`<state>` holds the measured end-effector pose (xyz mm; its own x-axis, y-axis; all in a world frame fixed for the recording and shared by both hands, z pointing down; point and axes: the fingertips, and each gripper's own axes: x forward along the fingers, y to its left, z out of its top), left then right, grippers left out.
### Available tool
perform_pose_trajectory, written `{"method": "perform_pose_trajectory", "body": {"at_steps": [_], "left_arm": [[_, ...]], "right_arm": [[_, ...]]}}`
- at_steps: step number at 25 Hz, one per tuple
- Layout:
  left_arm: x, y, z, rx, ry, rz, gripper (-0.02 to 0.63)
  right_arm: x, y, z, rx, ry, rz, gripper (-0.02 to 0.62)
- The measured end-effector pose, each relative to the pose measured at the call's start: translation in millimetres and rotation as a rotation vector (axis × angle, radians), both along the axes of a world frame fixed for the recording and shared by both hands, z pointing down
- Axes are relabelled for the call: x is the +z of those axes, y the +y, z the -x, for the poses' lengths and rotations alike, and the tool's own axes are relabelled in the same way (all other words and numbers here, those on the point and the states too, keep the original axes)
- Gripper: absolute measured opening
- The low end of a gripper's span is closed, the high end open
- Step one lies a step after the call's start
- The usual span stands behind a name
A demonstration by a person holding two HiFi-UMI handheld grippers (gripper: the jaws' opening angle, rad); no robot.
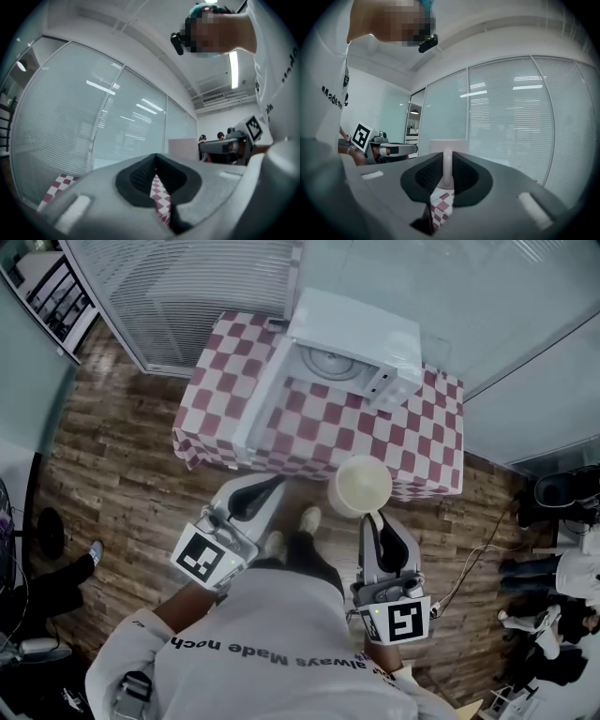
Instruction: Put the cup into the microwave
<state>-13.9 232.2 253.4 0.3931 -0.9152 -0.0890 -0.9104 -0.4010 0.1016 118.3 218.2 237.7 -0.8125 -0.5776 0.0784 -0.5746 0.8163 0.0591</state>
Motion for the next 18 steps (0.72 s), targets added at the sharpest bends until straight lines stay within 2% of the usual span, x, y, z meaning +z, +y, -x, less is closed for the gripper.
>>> {"method": "perform_pose_trajectory", "body": {"at_steps": [9,18], "left_arm": [[0,-37,5,0.018,-0.006,-0.007,0.003],[-2,-103,4,0.024,-0.023,-0.005,0.003]], "right_arm": [[2,-35,8,0.005,-0.004,-0.011,0.04],[5,-102,11,0.001,-0.013,-0.003,0.04]]}}
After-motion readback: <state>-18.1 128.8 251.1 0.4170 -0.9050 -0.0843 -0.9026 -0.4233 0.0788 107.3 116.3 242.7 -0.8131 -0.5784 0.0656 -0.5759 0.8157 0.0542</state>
